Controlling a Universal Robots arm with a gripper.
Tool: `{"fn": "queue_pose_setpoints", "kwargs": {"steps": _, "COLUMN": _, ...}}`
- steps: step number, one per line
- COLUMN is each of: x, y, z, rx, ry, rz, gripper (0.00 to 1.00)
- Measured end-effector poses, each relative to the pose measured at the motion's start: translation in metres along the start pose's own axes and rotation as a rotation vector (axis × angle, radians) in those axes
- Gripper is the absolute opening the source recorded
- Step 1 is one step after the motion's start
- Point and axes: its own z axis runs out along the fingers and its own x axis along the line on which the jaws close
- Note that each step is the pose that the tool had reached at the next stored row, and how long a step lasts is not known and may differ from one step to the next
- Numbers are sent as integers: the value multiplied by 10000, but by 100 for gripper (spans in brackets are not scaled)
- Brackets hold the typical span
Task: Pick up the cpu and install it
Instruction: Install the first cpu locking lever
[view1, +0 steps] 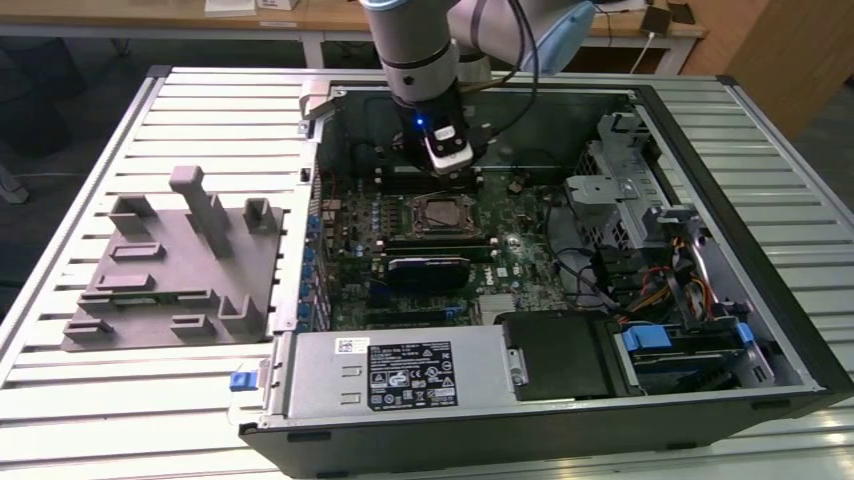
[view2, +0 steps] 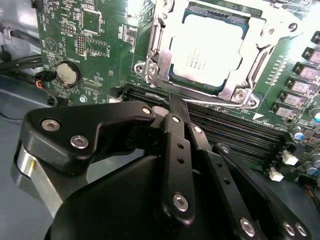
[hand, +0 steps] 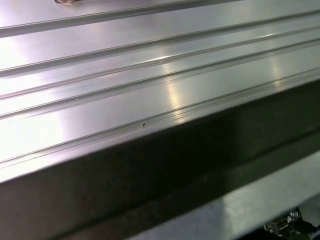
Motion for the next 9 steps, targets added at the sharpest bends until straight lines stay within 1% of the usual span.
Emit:
{"fn": "queue_pose_setpoints", "kwargs": {"steps": 2, "x": 17, "y": -4, "z": 1, "rx": -23, "ry": -60, "rz": 0, "gripper": 11}}
{"fn": "queue_pose_setpoints", "kwargs": {"steps": 3, "x": 23, "y": -6, "z": 2, "rx": -31, "ry": -72, "rz": 0, "gripper": 11}}
{"fn": "queue_pose_setpoints", "kwargs": {"steps": 9, "x": 37, "y": -5, "z": 20, "rx": -35, "ry": -92, "rz": -1, "gripper": 11}}
